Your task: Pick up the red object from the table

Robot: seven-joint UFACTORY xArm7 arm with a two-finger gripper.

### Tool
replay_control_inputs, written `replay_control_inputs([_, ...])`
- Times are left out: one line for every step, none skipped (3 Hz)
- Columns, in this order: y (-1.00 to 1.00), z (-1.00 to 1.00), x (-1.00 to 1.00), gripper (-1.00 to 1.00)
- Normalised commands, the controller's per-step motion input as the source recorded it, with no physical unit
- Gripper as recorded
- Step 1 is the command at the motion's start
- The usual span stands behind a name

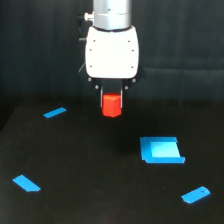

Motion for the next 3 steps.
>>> replay_control_inputs([-0.08,-0.02,0.11,-0.91])
replay_control_inputs([-0.1,0.09,0.02,-0.93])
replay_control_inputs([0.01,0.11,0.11,-0.93])
